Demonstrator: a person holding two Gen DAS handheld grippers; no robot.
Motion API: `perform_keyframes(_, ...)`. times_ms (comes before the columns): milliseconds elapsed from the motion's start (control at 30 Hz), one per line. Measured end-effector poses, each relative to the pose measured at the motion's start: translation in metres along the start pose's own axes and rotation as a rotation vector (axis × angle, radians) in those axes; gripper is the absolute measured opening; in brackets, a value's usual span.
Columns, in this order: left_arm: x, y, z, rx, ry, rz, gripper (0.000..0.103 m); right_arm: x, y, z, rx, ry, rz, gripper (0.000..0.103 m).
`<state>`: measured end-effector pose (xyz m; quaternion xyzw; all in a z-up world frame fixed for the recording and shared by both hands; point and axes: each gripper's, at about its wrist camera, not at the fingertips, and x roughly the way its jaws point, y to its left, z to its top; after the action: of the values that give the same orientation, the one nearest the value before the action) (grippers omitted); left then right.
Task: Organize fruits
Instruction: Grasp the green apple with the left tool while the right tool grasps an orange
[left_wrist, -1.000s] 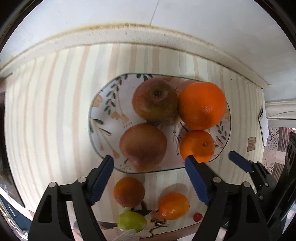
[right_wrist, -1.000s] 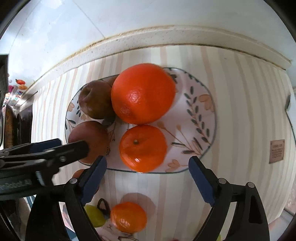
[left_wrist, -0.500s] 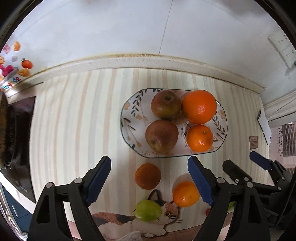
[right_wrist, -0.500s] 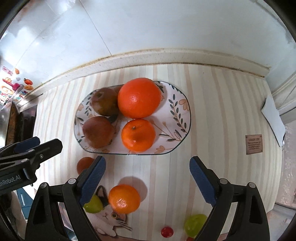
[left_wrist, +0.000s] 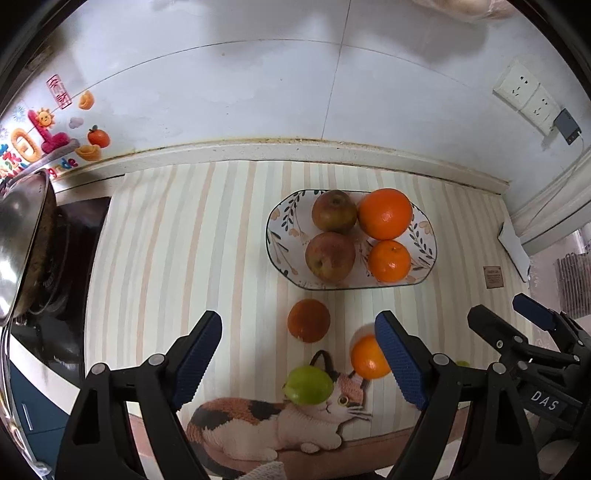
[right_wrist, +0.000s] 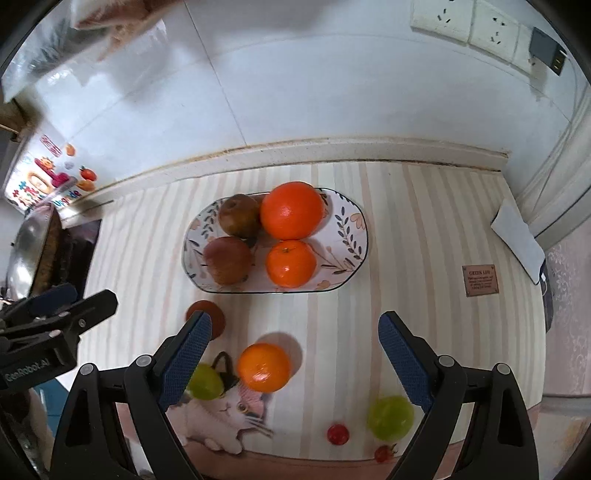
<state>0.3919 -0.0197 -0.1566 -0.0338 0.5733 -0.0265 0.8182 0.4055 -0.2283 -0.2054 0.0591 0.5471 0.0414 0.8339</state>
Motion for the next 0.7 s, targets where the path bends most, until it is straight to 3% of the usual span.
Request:
perform_keyframes(167, -0.008, 0.004, -0.014, -0.006, -0.006, 0.004, 0.085, -0.009, 0.006, -0.014, 0.008, -0.007, 0.033, 0.094)
perform_keyframes(333, 0.018, 0.007, -0.033, -0.012, 0.063, 0.029, 0.085, 0.014, 0.003, -0.035, 0.062, 0.061, 0.086, 0.094)
perform_keyframes(533, 0.092, 0.005, -0.063, -0.013, 0.265, 0.006, 0.085, 0.064, -0.016, -0.058, 0.165, 0.166, 0.144, 0.093)
perform_keyframes(700, 0.136, 0.000, -0.081, -0.044, 0.370, -0.047, 0.082, 0.103, -0.026, -0.072, 0.260, 0.238, 0.220, 0.092)
